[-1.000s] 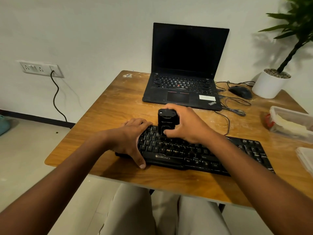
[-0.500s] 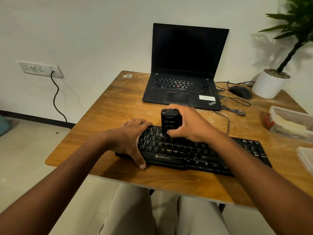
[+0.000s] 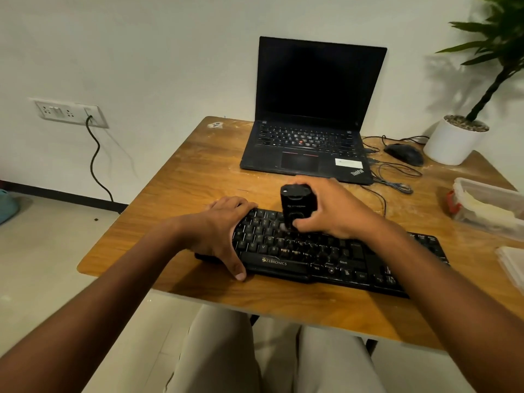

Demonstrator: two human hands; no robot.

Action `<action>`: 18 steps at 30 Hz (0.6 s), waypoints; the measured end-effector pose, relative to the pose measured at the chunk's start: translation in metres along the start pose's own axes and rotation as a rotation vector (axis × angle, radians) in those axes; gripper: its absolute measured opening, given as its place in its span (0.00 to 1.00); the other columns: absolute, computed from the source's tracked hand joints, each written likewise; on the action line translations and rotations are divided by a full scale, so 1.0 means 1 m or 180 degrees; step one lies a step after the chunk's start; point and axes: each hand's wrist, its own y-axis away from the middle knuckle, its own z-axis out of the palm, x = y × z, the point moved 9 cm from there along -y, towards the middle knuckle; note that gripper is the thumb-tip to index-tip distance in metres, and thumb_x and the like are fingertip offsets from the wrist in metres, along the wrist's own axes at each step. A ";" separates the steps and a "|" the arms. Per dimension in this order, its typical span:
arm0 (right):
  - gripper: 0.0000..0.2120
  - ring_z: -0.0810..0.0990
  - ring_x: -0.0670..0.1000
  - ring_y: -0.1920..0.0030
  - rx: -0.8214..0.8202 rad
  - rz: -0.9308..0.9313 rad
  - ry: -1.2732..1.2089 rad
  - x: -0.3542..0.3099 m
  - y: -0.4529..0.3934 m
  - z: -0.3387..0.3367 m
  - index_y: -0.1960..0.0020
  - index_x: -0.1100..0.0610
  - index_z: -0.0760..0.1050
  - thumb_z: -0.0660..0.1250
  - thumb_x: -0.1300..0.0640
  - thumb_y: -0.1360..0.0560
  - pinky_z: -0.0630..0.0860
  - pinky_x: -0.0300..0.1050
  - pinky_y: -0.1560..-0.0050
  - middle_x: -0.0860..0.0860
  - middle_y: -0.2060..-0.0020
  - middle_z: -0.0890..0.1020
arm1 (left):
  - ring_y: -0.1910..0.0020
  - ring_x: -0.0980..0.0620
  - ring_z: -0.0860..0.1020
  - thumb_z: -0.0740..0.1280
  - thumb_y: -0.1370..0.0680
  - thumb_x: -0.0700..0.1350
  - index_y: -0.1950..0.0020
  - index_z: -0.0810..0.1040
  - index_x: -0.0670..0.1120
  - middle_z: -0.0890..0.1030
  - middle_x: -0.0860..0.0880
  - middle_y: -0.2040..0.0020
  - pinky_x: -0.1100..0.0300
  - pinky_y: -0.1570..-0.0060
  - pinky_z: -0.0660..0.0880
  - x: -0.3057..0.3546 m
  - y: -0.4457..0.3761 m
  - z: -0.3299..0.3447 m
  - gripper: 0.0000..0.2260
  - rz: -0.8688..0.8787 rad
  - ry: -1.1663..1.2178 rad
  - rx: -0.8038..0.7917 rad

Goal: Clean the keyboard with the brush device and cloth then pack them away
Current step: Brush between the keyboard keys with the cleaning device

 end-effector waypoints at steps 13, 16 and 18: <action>0.26 0.80 0.43 0.49 0.0026 -0.0094 -0.0130 -0.018 0.001 0.006 0.39 0.47 0.76 0.81 0.61 0.32 0.79 0.39 0.48 0.43 0.49 0.82 | 0.20 0.50 0.49 0.85 0.40 0.62 0.15 0.44 0.55 0.51 0.55 0.19 0.46 0.20 0.47 -0.001 0.000 0.000 0.66 -0.0037 0.0036 0.0016; 0.25 0.81 0.44 0.50 -0.0167 -0.0041 0.0138 -0.014 0.003 -0.010 0.40 0.48 0.77 0.80 0.62 0.32 0.80 0.42 0.50 0.44 0.50 0.82 | 0.20 0.49 0.49 0.85 0.40 0.62 0.15 0.44 0.56 0.51 0.55 0.18 0.45 0.20 0.46 -0.003 -0.001 0.001 0.66 -0.0031 0.0041 0.0010; 0.26 0.81 0.43 0.50 0.0072 -0.0122 -0.0065 -0.020 -0.002 -0.013 0.40 0.46 0.77 0.81 0.61 0.33 0.80 0.39 0.53 0.43 0.51 0.82 | 0.21 0.50 0.50 0.85 0.41 0.62 0.15 0.44 0.56 0.52 0.56 0.19 0.45 0.20 0.48 -0.003 0.000 0.001 0.66 -0.0019 0.0043 0.0018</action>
